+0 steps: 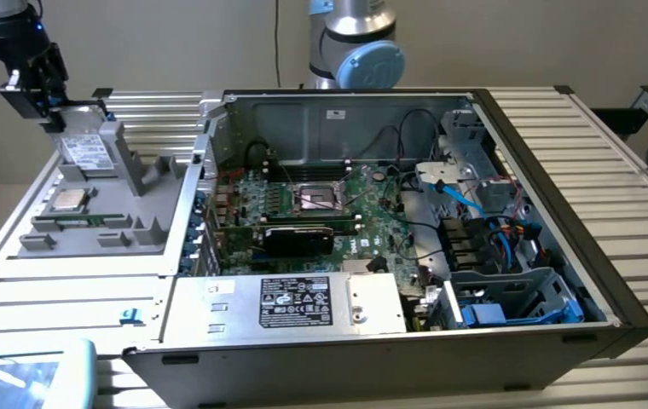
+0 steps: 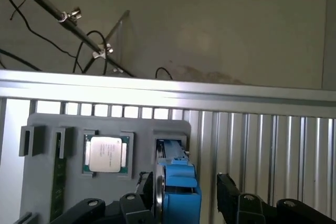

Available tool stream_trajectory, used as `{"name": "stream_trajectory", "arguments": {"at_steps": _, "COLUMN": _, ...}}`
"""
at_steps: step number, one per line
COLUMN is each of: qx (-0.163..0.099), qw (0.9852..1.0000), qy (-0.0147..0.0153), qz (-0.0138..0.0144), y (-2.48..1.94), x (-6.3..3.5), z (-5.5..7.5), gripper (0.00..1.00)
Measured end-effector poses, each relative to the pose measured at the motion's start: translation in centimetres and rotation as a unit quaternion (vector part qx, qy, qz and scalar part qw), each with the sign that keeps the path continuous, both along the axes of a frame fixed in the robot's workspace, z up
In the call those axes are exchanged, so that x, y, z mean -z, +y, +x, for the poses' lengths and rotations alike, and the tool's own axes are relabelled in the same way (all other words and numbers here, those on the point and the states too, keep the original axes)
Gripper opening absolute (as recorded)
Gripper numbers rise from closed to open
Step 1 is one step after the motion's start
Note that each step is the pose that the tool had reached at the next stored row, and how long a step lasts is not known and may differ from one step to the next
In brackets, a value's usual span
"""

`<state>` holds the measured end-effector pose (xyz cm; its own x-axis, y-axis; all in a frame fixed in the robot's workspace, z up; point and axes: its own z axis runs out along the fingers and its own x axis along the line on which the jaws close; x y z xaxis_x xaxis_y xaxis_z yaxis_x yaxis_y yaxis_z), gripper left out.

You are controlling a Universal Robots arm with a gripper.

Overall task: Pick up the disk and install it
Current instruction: 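Pick up the disk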

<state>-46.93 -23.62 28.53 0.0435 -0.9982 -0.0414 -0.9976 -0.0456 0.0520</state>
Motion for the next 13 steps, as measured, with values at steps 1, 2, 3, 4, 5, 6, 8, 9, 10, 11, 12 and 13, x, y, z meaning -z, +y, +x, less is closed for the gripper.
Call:
{"name": "stream_trajectory", "arguments": {"at_steps": 1, "qx": 0.0, "qw": 1.0, "qy": 0.0, "qz": 0.0, "y": -0.01, "x": 0.0, "z": 0.0, "gripper": 0.6}}
{"name": "stream_trajectory", "arguments": {"at_steps": 2, "qx": 0.001, "qw": 1.0, "qy": -0.0001, "qz": 0.0, "y": -0.05, "x": 0.01, "z": 0.0, "gripper": 0.6}}
{"name": "stream_trajectory", "arguments": {"at_steps": 3, "qx": 0.001, "qw": 1.0, "qy": 0.0, "qz": 0.0, "y": -0.1, "x": 0.01, "z": -0.01, "gripper": 0.6}}
{"name": "stream_trajectory", "arguments": {"at_steps": 4, "qx": 0.001, "qw": 1.0, "qy": 0.0, "qz": 0.0, "y": -0.14, "x": 0.01, "z": -0.01, "gripper": 0.6}}
{"name": "stream_trajectory", "arguments": {"at_steps": 5, "qx": 0.002, "qw": 1.0, "qy": 0.0001, "qz": 0.0, "y": -0.18, "x": 0.01, "z": 0.0, "gripper": 0.6}}
{"name": "stream_trajectory", "arguments": {"at_steps": 6, "qx": 0.003, "qw": 1.0, "qy": 0.0001, "qz": 0.0001, "y": -0.18, "x": 0.01, "z": 0.0, "gripper": 0.6}}
{"name": "stream_trajectory", "arguments": {"at_steps": 8, "qx": 0.005, "qw": 1.0, "qy": 0.0001, "qz": 0.0002, "y": -0.18, "x": 0.02, "z": -0.01, "gripper": 0.6}}
{"name": "stream_trajectory", "arguments": {"at_steps": 9, "qx": 0.005, "qw": 1.0, "qy": 0.0001, "qz": 0.0002, "y": -0.19, "x": 0.02, "z": -0.01, "gripper": 0.6}}
{"name": "stream_trajectory", "arguments": {"at_steps": 10, "qx": 0.005, "qw": 1.0, "qy": 0.0001, "qz": 0.0002, "y": -0.19, "x": 0.03, "z": 0.0, "gripper": 0.6}}
{"name": "stream_trajectory", "arguments": {"at_steps": 11, "qx": 0.005, "qw": 1.0, "qy": 0.0001, "qz": 0.0002, "y": -0.19, "x": 0.03, "z": -0.01, "gripper": 0.6}}
{"name": "stream_trajectory", "arguments": {"at_steps": 12, "qx": 0.006, "qw": 1.0, "qy": 0.0002, "qz": 0.0002, "y": -0.19, "x": 0.03, "z": -0.01, "gripper": 0.6}}
{"name": "stream_trajectory", "arguments": {"at_steps": 13, "qx": 0.007, "qw": 1.0, "qy": 0.0002, "qz": 0.0002, "y": -0.19, "x": 0.04, "z": -0.01, "gripper": 0.6}}
